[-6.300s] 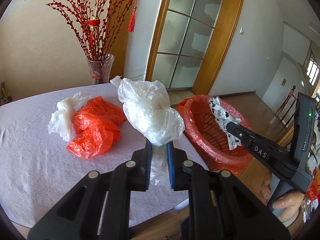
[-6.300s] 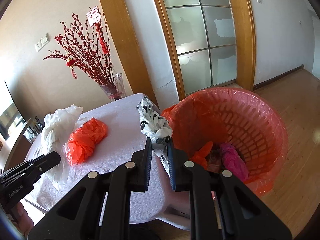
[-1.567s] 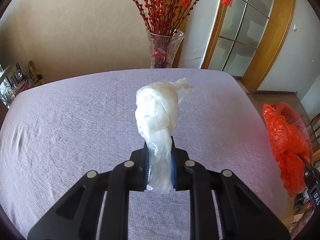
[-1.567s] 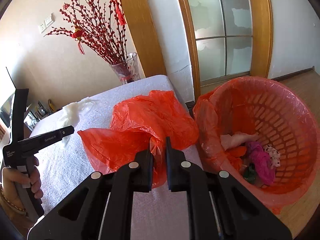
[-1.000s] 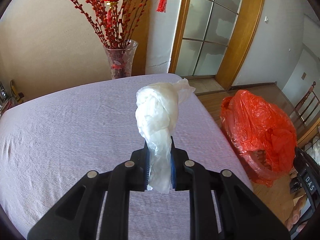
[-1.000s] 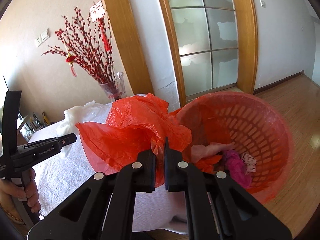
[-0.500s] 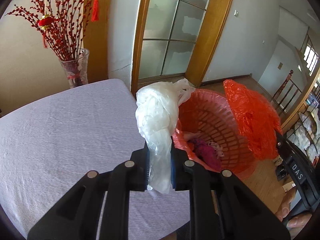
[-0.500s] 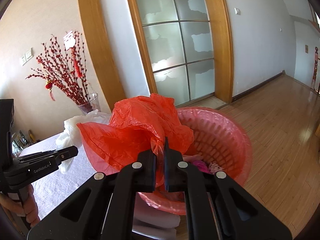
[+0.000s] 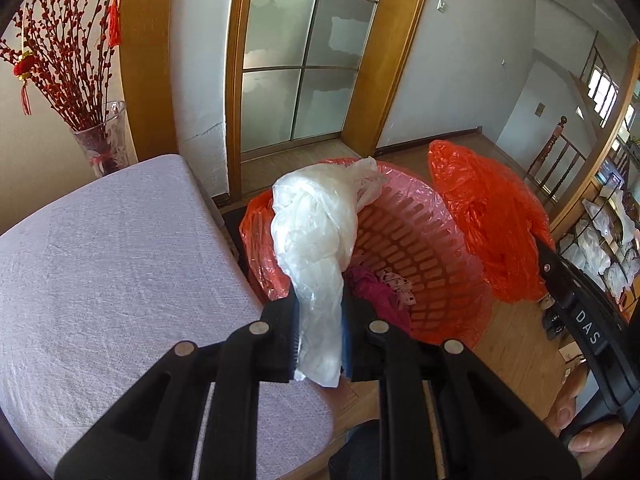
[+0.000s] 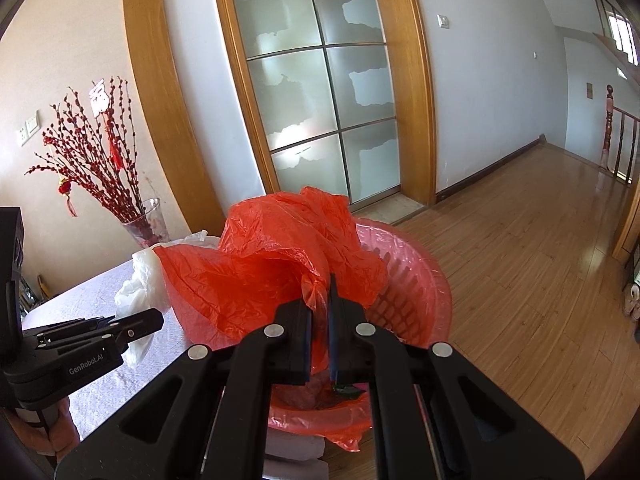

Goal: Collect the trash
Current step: 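Carry the red and white bags over the red basket and open both grippers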

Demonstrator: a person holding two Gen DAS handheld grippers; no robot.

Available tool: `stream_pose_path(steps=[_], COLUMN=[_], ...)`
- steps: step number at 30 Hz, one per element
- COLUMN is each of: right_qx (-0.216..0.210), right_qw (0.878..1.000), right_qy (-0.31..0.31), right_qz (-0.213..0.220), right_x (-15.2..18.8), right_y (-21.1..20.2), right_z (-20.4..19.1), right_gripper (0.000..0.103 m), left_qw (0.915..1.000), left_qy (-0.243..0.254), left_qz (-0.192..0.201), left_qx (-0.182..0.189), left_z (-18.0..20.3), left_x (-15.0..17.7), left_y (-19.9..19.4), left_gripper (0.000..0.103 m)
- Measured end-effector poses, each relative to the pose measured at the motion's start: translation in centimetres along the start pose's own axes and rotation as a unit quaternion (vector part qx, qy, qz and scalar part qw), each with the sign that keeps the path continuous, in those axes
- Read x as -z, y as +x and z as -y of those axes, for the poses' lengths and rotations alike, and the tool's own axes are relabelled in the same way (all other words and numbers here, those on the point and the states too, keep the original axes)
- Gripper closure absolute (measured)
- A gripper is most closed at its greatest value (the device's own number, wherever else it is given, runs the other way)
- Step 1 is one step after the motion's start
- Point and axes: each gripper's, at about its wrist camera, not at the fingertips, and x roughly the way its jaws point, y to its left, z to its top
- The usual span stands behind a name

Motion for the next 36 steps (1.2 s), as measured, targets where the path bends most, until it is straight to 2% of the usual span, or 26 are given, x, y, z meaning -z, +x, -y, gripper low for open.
stream_pose_path(steps=[17, 19, 20, 24, 29, 32, 34, 36], right_qx=[-0.002, -0.005, -0.007, -0.009, 0.000, 0.014, 0.023, 0.030], right_qw=[1.000, 0.999, 0.999, 0.999, 0.999, 0.999, 0.999, 0.999], right_qy=[0.024, 0.031, 0.034, 0.044, 0.048, 0.043, 0.022, -0.001], right_qz=[-0.001, -0.002, -0.003, -0.009, -0.014, -0.009, 0.007, 0.027], right_x=[-0.8, -1.2, -1.3, -1.3, -0.4, 0.2, 0.7, 1.0], right_y=[1.4, 1.9, 2.1, 3.0, 2.9, 2.0, 0.9, -0.4], right_z=[1.3, 1.5, 1.6, 2.2, 2.7, 2.3, 1.5, 0.5], right_gripper=[0.097, 0.094, 0.092, 0.066, 0.058, 0.040, 0.019, 0.005], left_qw=[0.9996, 0.9995, 0.9994, 0.9986, 0.9983, 0.9990, 0.9995, 0.9992], left_qy=[-0.003, -0.006, -0.008, -0.020, -0.030, -0.033, -0.031, -0.025], left_qz=[-0.014, -0.016, -0.017, -0.028, -0.035, -0.021, 0.001, 0.029], left_qx=[0.023, 0.027, 0.028, 0.039, 0.035, 0.022, 0.008, -0.012], left_z=[1.0, 1.2, 1.2, 1.1, 0.3, -0.3, -0.7, -1.1], left_x=[-0.2, -0.3, -0.3, -0.2, 0.5, 0.9, 1.3, 2.0], left_y=[1.9, 2.3, 2.6, 3.7, 4.1, 3.1, 1.7, -0.2], left_gripper=[0.086, 0.085, 0.081, 0.067, 0.062, 0.051, 0.042, 0.032])
